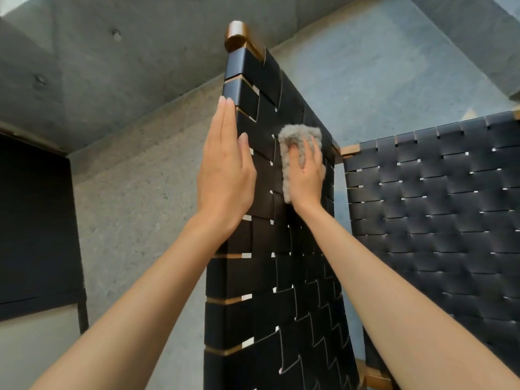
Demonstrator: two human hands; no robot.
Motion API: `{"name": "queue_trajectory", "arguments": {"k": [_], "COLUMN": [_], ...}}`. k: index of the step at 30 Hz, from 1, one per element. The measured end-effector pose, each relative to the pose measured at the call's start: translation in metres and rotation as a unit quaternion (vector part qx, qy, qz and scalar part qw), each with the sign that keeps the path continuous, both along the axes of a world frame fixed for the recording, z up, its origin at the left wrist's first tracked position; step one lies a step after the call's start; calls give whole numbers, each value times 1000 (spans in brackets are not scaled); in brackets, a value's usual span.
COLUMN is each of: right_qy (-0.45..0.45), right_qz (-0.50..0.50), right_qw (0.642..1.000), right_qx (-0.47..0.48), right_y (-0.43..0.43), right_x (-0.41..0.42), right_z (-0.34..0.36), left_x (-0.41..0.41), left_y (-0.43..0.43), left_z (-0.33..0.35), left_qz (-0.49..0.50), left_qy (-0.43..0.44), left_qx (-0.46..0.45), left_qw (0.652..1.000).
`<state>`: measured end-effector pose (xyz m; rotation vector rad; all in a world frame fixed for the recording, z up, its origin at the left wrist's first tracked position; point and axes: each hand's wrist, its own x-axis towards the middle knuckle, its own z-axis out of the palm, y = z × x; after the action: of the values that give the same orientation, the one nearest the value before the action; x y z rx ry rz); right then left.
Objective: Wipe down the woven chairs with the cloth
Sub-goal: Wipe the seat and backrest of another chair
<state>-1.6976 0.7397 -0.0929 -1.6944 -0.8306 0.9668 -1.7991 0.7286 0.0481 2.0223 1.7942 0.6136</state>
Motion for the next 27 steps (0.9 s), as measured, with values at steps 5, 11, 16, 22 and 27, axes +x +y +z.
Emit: {"name": "queue_trajectory", "arguments": {"k": [5, 11, 16, 22, 27], "right_qy": [29, 81, 60, -25, -72], "right_qz": [-23, -46, 67, 66, 22], "right_qw": [981, 975, 994, 986, 982], "right_qx": [-189, -201, 60, 151, 172], "right_y": [-31, -35, -27, 56, 90], "right_x": [30, 21, -13, -22, -17], "right_z": [-65, -38, 40, 97, 77], "left_x": [1, 3, 2, 1, 0], "left_y": [0, -2, -2, -1, 0], "left_z": [-1, 4, 3, 3, 1], "left_qz": [11, 12, 15, 16, 15], "left_qy": [19, 10, -7, -37, -30], "left_qx": [12, 2, 0, -13, -9], "left_qw": [1000, 1000, 1000, 999, 999]}}
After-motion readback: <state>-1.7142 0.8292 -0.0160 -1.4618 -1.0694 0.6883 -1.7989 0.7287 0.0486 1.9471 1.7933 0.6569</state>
